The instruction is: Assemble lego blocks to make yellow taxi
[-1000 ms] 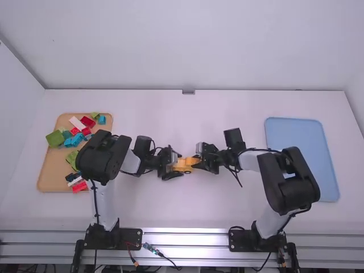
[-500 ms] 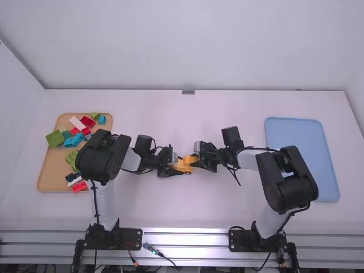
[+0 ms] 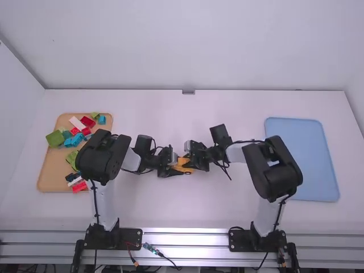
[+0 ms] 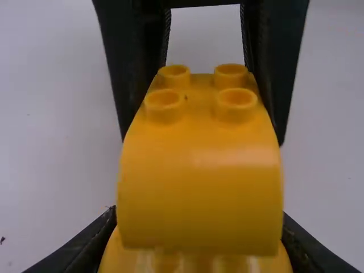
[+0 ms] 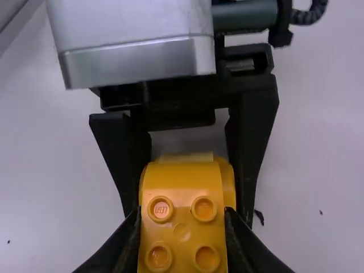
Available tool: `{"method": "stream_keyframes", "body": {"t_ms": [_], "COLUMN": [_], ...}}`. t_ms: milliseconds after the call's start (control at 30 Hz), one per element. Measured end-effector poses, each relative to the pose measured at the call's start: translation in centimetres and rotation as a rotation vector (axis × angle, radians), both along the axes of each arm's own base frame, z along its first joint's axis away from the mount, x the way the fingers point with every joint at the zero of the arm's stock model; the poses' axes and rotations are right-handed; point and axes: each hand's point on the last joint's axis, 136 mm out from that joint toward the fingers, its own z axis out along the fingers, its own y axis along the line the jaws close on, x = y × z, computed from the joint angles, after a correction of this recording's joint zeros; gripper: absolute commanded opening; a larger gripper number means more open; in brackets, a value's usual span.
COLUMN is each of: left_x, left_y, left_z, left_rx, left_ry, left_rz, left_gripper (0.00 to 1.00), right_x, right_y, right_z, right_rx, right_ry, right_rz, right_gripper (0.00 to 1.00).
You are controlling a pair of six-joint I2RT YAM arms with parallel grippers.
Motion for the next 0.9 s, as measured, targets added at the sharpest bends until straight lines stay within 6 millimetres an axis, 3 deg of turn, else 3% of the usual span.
{"method": "stream_keyframes", "body": {"t_ms": [900], "left_x": [0.5], "left_y": [0.5], "left_z": [0.0], "left_rx": [0.001], "left_ry": [0.001], "left_rz": [0.017], "left_gripper": [0.41], "right_x": [0.5], "right_y": [1.3], "right_z": [-0.6], "right_rx": [-0.089], "right_ry": [-0.063], "right_rz": [-0.048], "right_gripper": [0.00]}}
